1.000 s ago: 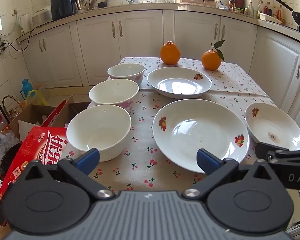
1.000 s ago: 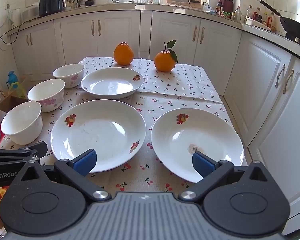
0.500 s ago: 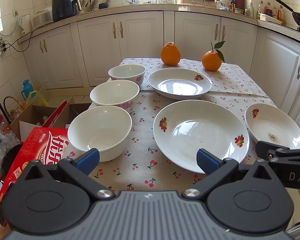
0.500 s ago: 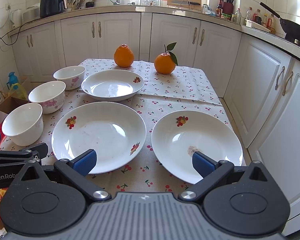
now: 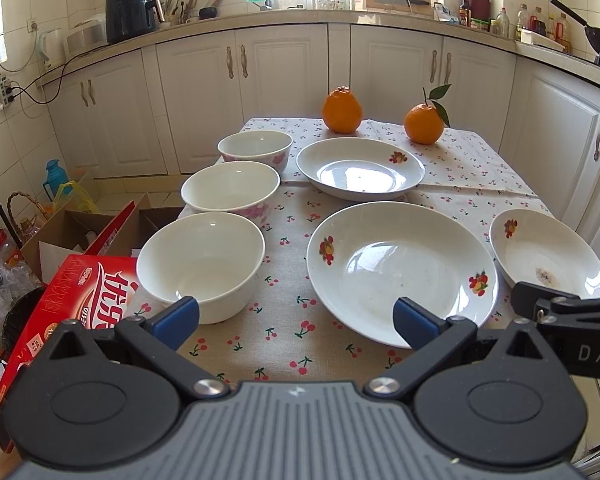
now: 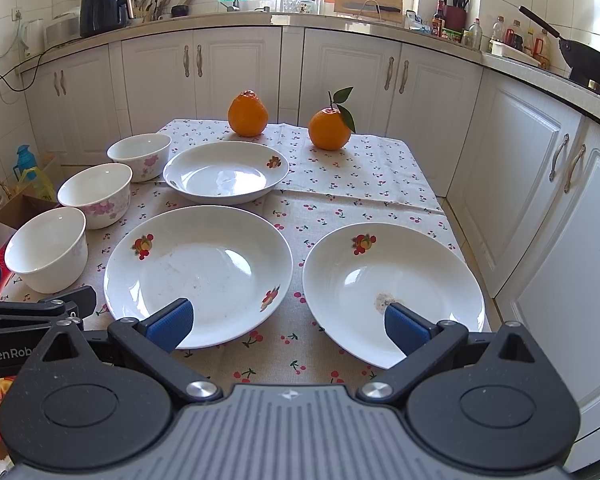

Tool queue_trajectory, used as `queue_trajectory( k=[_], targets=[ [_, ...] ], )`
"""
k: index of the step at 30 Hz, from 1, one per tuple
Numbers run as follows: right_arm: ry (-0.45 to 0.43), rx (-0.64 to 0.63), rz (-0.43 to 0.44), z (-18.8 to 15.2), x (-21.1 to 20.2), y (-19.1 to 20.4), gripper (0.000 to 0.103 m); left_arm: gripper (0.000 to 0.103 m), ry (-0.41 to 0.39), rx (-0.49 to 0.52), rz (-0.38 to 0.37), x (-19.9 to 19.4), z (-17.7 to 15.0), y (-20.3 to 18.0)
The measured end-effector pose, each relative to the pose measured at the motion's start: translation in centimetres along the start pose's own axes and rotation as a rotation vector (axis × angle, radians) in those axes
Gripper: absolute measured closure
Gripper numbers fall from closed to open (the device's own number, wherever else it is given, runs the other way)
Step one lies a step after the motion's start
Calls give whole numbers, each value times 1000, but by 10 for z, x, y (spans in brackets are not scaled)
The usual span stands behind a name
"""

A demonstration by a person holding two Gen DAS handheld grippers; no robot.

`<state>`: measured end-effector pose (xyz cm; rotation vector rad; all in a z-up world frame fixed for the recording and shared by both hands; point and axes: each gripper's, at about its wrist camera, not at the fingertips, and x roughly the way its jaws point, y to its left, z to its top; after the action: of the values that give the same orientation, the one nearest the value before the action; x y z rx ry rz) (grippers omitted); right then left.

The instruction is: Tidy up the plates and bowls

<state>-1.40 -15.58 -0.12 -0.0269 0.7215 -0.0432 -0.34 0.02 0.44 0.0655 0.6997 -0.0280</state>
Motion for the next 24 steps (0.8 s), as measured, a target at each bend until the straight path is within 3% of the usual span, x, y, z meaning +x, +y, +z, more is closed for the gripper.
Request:
queue_trajectory(
  k=[24],
  targets=[
    [-12,0,3,0,-2,0,0,1,-4,-6,5,-3,1,1]
  ],
)
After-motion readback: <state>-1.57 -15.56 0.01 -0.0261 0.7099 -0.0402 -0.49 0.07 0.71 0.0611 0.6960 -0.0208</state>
